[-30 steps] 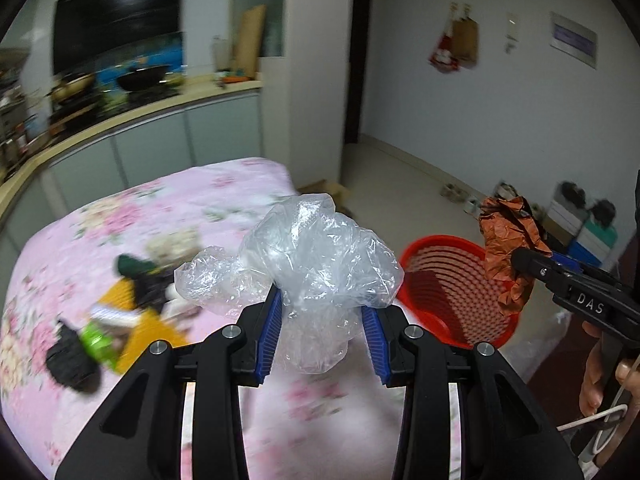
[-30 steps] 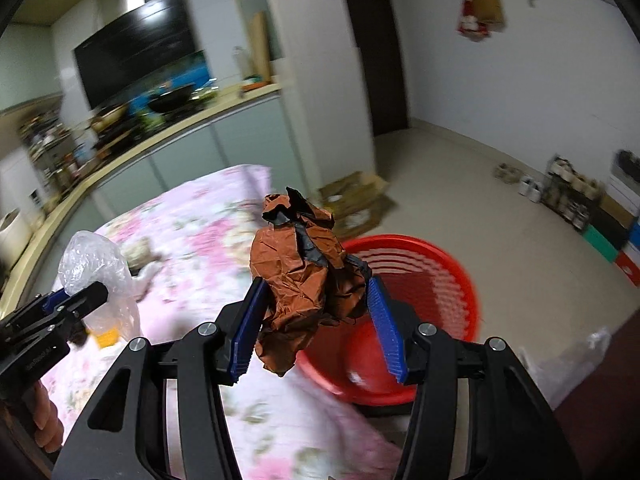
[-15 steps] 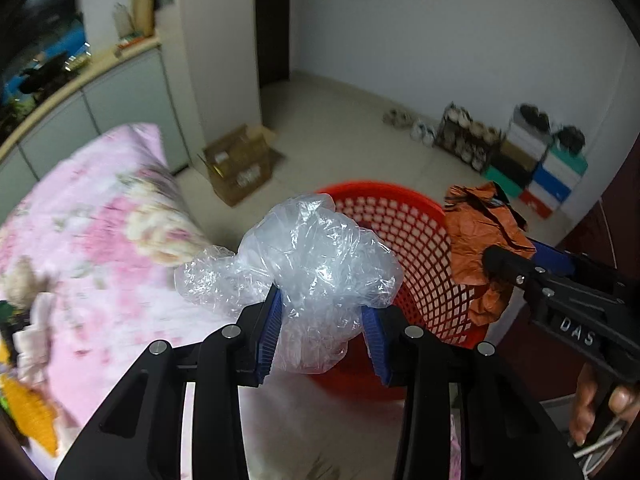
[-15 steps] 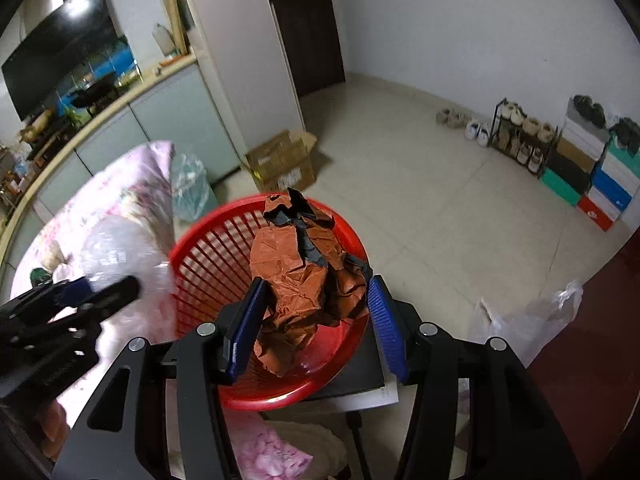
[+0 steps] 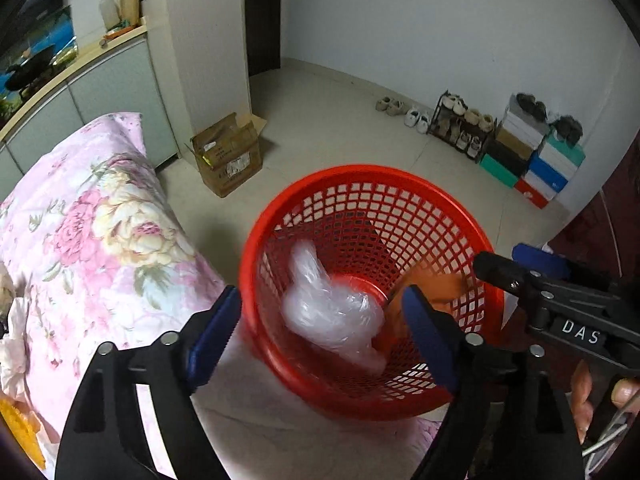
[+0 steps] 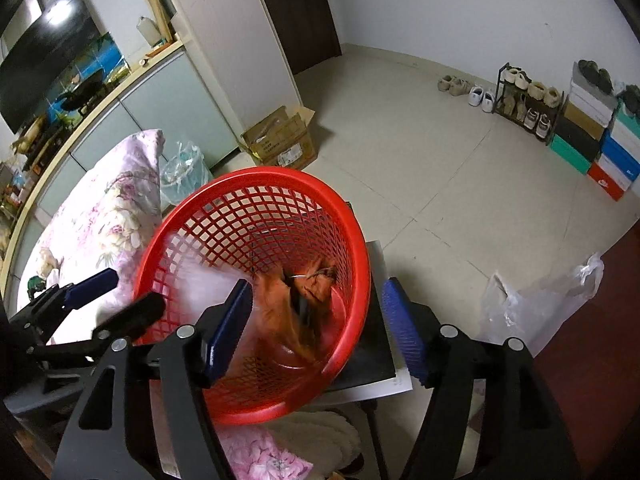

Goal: Collect trash
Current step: 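Open the left tool and right tool to drop both items into the basket, then grasp the black plastic bag with the left tool while the right tool grasps the white tissue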

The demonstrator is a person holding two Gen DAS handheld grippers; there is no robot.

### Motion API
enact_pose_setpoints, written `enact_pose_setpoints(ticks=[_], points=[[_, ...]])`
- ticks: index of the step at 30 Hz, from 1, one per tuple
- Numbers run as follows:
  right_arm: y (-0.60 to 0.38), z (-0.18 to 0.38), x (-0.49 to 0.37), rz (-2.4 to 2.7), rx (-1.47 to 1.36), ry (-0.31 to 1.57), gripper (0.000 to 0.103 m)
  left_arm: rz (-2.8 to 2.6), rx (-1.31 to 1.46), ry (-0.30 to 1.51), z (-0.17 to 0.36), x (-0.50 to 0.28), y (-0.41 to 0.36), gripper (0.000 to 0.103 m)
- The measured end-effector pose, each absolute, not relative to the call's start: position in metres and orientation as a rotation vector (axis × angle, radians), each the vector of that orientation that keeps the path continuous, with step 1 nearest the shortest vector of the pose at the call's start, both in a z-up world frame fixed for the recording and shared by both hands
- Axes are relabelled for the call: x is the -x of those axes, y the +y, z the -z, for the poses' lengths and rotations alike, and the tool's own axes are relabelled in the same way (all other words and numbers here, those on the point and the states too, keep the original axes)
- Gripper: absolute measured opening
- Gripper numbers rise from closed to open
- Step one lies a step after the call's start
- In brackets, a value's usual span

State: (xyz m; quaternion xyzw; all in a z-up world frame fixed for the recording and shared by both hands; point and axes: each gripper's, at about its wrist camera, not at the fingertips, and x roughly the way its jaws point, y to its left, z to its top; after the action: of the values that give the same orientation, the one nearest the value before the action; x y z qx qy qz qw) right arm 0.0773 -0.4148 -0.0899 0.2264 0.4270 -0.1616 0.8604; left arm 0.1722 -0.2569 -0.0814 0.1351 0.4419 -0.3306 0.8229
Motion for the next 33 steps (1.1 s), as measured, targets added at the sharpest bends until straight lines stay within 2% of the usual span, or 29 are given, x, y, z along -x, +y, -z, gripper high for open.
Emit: enact_pose_setpoints(ticks=[9, 14, 17, 26, 33], points=[[-0.388, 0.053, -0.055, 0.322, -0.405, 0.754, 0.066, 0.567, -0.220, 0.753, 0.040, -0.148, -0.204, 0.082], [-0.358, 0.026, -0.038, 0.288, -0.313, 0.571, 0.081, 0.519, -0.137, 0.611, 0.015, -0.122, -0.163, 0.088], [-0.339, 0.015, -0.034, 0.256, -0.253, 0.518, 0.084, 0.457, -0.119, 0.535, 0.005, -0.105, -0.138, 0.094], [-0.283, 0.002, -0.048, 0.080, -0.219, 0.562, 0.084, 0.328, -0.099, 0.601, -0.007, -0.096, -0.066, 0.094], [-0.247, -0.006, -0.054, -0.030, -0.192, 0.581, 0.088, 0.145, 0.010, 0.706, -0.011, -0.116, 0.041, 0.094]])
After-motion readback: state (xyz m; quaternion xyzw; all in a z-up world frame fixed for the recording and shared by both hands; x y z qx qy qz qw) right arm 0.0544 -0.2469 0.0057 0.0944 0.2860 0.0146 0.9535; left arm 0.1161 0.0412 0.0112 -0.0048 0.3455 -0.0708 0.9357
